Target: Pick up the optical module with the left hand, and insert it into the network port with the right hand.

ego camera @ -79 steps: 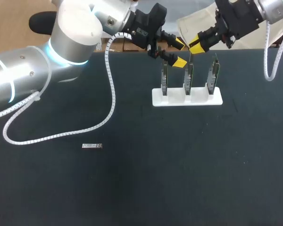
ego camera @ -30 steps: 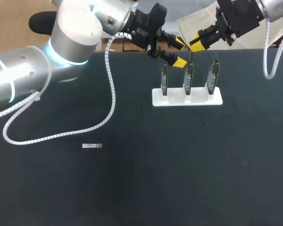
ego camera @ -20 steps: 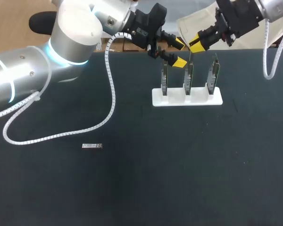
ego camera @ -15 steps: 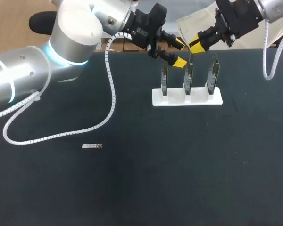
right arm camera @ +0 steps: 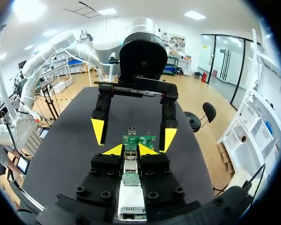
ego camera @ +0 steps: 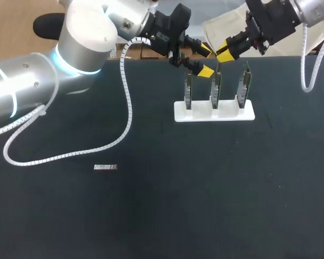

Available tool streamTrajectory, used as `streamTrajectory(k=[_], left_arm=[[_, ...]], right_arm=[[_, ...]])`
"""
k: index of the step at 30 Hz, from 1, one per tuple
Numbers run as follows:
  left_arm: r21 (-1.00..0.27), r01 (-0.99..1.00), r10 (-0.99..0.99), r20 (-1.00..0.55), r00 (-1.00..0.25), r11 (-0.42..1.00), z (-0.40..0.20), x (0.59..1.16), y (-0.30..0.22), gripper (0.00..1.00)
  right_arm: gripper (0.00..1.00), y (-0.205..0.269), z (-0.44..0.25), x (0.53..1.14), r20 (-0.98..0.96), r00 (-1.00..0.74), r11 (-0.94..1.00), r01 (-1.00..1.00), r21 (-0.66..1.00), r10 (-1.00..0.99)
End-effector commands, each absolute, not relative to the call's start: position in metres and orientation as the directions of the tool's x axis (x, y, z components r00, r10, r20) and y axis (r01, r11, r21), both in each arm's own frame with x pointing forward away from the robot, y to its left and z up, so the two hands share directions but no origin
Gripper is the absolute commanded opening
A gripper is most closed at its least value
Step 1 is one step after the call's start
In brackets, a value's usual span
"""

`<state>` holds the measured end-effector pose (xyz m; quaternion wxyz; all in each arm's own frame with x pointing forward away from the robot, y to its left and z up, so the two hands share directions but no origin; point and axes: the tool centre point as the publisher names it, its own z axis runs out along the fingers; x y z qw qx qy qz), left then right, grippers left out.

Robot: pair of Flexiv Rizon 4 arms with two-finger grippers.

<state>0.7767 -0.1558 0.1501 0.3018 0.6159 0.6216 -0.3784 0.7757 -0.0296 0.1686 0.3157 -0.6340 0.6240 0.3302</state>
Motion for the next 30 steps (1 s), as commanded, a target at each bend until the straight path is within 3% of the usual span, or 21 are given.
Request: streamTrajectory(k=[1, 30], left_arm=[[-0.1, 0.994, 0.54, -0.84, -0.059, -0.048, 0.15, 0.779, -0.156, 1.0], [-0.1, 0.994, 0.54, -0.84, -0.059, -0.048, 0.15, 0.779, -0.156, 1.0]], right_arm=[[0.0, -0.029, 0.167, 0.776, -0.811, 0.001, -0.02, -1.0, 0.014, -0.584], [0.0, -0.03, 0.155, 0.773, -0.803, -0.011, -0.02, -0.999, 0.029, -0.596]])
